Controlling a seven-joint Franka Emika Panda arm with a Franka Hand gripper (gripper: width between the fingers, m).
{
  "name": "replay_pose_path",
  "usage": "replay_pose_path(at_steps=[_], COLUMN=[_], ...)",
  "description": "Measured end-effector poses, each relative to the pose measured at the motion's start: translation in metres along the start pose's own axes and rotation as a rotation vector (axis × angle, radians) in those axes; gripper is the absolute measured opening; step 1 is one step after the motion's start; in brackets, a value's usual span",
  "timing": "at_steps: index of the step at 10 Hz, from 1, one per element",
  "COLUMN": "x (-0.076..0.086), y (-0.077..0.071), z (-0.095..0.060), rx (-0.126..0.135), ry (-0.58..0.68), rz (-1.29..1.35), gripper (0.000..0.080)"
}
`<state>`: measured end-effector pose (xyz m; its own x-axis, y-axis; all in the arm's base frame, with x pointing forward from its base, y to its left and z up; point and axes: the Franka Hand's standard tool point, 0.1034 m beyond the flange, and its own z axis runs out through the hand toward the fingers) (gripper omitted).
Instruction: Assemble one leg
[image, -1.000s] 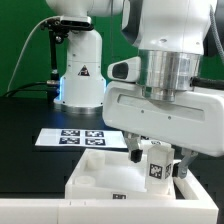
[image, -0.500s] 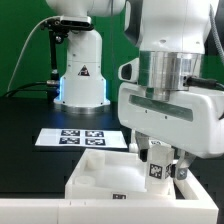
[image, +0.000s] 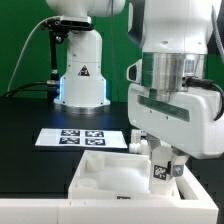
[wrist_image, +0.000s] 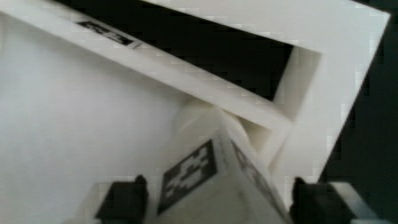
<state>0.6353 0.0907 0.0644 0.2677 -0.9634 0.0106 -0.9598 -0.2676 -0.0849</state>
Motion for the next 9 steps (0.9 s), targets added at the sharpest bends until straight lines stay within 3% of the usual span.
replay_pose_path(at_steps=[7,9], x=[0.0000,0.0000], y=[0.0000,0.0000], z=[0.0000,0.0000], rx=[0.000,0.000], ry=[0.000,0.000], rz=[0.000,0.000], gripper=[0.0390,0.0630])
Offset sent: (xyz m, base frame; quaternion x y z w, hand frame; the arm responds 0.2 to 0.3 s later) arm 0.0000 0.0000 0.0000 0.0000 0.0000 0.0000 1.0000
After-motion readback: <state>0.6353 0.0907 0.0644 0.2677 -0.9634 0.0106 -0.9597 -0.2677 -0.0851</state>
